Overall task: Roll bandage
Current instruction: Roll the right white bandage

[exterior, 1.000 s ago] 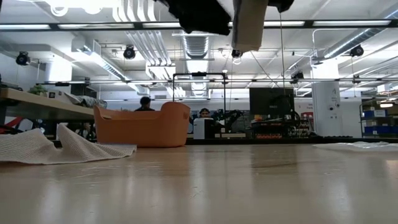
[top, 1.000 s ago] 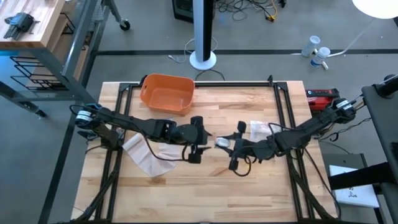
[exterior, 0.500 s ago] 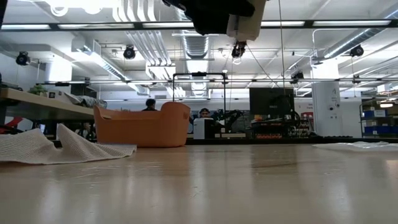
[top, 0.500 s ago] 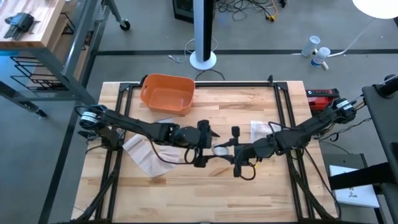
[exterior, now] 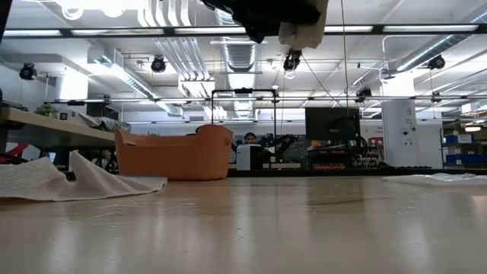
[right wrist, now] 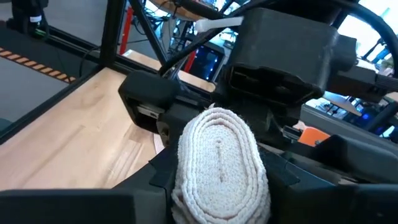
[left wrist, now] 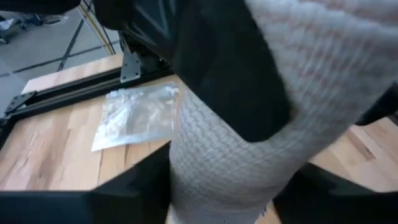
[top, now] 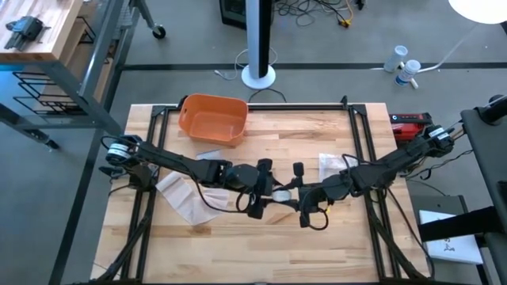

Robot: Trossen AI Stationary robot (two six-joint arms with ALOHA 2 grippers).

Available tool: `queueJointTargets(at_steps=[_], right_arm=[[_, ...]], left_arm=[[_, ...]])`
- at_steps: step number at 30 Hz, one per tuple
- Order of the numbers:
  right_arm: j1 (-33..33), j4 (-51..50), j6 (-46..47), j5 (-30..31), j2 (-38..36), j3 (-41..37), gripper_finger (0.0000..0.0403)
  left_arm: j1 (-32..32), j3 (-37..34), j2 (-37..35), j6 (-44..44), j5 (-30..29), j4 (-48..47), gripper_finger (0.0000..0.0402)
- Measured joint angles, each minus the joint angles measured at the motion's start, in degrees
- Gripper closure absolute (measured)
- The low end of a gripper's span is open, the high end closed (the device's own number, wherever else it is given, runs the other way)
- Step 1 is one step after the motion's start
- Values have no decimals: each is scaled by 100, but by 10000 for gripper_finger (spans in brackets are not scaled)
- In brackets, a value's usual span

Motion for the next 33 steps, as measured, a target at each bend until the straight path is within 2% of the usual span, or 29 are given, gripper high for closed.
queueJointTargets(at_steps=[2, 5, 8, 12, 17, 20, 23, 27, 33], right_arm=[[0, -15, 13, 45, 5, 0, 277], [15, -35, 142, 507, 10, 0, 264], [13, -39, 410, 941, 12, 0, 239], [9, 60, 575, 1078, 12, 14, 203], [-22, 109, 619, 1477, 10, 15, 179], [-59, 136, 704, 1542, 10, 15, 187], [-99, 114, 697, 1438, 32, 16, 207], [-130, 106, 590, 1174, 70, 17, 231], [-151, 97, 590, 1193, 52, 17, 263]], left_arm=[[-2, 0, 3, 3, 3, -41, 246], [9, 2, -20, 3, -77, -102, 293], [20, 4, -115, -6, -404, -299, 293], [17, 4, -259, -3, -548, -528, 293], [21, 4, -290, -3, -599, -569, 236], [22, 4, -296, -3, -604, -563, 211], [20, 4, -296, -3, -584, -535, 204], [10, 0, -296, -3, -524, -512, 208], [9, 0, -301, -34, -502, -516, 216]])
